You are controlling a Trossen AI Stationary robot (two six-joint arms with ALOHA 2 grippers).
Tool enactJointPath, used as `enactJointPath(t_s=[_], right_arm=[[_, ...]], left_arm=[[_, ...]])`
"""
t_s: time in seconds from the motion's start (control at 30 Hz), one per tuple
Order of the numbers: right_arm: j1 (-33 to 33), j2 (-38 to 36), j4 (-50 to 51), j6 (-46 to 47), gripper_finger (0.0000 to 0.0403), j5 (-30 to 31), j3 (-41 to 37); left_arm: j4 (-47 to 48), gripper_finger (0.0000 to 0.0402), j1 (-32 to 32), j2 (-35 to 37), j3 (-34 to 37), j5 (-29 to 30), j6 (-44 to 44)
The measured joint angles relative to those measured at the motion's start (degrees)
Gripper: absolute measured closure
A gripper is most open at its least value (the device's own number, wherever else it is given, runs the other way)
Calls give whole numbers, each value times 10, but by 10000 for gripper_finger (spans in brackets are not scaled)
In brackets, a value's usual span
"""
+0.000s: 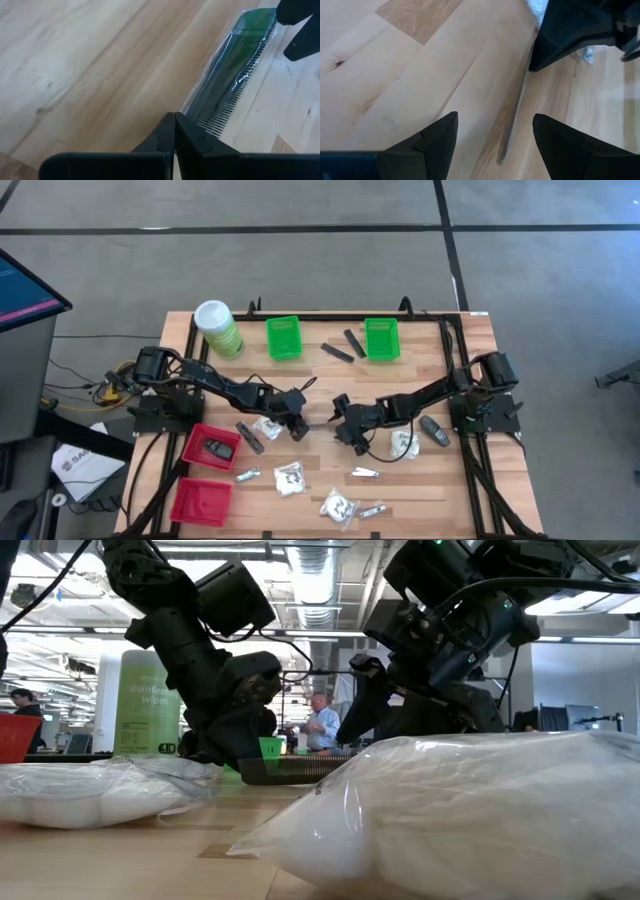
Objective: Pick & Place Travel size toiletries
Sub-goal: Put the black comb into the bottom red basket
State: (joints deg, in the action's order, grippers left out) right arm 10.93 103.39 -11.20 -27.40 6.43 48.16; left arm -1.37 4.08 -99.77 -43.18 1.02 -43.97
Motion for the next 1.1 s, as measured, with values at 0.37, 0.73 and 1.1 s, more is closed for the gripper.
enactJointPath(t_s=[0.37, 0.73, 1.1], right_arm=[[-29, 52, -11, 62, 153, -21, 17], [-39, 76, 50, 59, 241, -18, 92], [-50, 74, 116, 60, 390, -20, 96]], left_arm=[[-1, 401, 0, -1, 1, -1, -1], [-1, 401, 0, -1, 1, -9, -5], [-11, 401, 1, -2, 2, -19, -5]])
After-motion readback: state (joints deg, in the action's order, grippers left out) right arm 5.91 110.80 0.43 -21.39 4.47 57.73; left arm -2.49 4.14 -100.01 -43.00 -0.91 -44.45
